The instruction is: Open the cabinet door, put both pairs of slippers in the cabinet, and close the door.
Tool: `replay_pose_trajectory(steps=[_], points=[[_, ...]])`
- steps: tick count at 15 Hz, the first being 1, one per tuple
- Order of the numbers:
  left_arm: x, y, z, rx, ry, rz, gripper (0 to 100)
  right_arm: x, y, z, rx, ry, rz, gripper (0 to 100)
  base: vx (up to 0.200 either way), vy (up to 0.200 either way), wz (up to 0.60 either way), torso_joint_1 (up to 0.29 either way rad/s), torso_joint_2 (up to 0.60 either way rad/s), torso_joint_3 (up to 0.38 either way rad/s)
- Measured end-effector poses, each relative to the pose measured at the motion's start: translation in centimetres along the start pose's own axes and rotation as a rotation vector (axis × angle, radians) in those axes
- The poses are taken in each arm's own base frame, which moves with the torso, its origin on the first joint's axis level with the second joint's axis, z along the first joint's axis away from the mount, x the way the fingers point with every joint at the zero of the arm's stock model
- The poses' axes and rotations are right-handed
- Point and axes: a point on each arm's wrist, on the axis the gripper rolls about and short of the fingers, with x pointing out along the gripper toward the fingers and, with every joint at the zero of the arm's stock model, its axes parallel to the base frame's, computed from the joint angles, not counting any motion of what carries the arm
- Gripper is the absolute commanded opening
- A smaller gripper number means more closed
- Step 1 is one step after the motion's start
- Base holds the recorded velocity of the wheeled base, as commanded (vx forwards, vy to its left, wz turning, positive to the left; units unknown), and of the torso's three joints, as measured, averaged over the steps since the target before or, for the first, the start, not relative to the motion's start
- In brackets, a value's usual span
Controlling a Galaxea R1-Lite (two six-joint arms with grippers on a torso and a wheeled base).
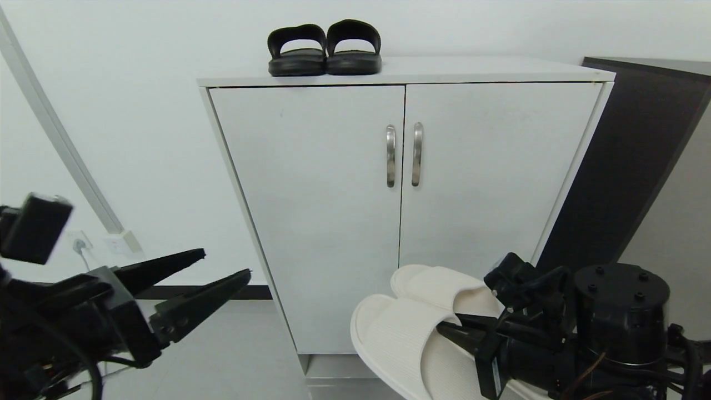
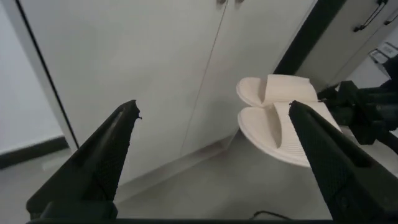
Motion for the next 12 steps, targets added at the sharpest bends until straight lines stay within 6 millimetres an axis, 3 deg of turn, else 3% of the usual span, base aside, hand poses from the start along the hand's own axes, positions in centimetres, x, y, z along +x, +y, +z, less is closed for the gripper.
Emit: replay_pose_trajectory(steps=[8,12], points=[[7.3,-4.6,3.3,0.022,-0.028,-0.173,100,0.0,0.0,0.0,-0.002,0.001,0.000,0,0.000,0.000,0.00,0.001,0.01,0.000],[11.4,-6.4,4.0,0.027,-0.047,-0.184,100,0.0,0.0,-0.1,-0.001,0.003,0.000,0,0.000,0.000,0.00,0.000,0.00,0.000]])
